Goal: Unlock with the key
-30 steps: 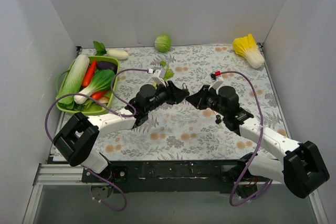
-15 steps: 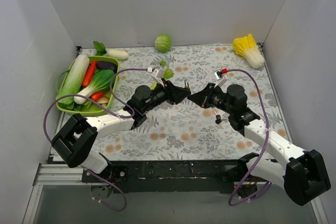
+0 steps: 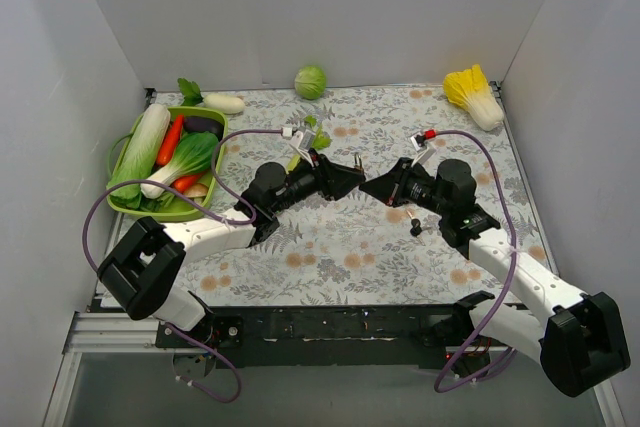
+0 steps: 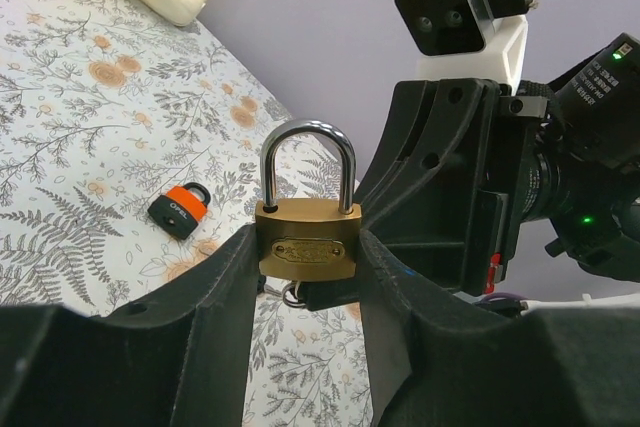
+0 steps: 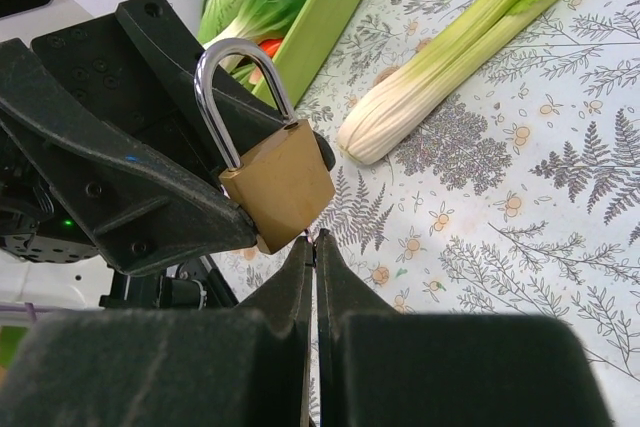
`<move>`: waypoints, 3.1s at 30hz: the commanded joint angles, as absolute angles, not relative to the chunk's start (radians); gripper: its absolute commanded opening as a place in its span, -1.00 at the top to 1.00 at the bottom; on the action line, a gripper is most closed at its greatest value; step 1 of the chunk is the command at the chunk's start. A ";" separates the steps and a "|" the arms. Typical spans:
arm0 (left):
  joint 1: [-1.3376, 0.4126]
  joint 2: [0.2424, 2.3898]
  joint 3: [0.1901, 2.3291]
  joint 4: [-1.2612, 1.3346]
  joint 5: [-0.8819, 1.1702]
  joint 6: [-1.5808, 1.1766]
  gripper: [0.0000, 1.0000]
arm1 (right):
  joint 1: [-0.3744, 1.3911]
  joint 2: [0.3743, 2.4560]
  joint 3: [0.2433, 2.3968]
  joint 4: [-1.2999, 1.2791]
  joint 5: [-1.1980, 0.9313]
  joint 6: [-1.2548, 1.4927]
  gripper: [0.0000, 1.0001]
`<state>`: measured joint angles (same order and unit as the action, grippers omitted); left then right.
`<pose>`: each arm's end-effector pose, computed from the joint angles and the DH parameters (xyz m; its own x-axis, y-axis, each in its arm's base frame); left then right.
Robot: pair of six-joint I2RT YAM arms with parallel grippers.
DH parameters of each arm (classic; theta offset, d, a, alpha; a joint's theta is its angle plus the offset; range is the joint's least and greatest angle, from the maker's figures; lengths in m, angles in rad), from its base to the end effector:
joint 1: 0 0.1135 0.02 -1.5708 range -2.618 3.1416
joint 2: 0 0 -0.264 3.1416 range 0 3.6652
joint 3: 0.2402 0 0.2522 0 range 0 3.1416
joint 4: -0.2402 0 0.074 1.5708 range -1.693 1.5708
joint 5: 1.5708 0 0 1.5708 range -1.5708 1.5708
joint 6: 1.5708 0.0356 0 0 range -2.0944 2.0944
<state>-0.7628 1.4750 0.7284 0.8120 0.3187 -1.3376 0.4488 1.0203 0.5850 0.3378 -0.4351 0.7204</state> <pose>0.2257 -0.2312 0.2610 -0.8474 -0.4682 -0.2505 0.2498 0.0648 -0.9661 0.2053 0.1155 0.2793 -0.5748 0.3872 -0.7209 -0.5219 0.5051 0.6874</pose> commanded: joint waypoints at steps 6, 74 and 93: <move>-0.810 1.419 0.782 0.580 0.433 -1.338 1.00 | 0.405 1.012 0.723 0.385 -0.293 0.609 0.87; -0.646 1.496 0.857 0.660 1.425 -1.407 1.00 | 0.617 0.968 0.813 0.002 -0.956 0.226 0.12; -0.638 1.456 0.968 0.092 0.970 -0.965 1.00 | 0.615 1.014 0.891 -0.250 -0.617 0.196 0.97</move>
<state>-0.6365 1.5009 0.9089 0.2428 1.2335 -1.0599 0.6033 0.9840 0.8379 -0.2138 -0.7441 0.2291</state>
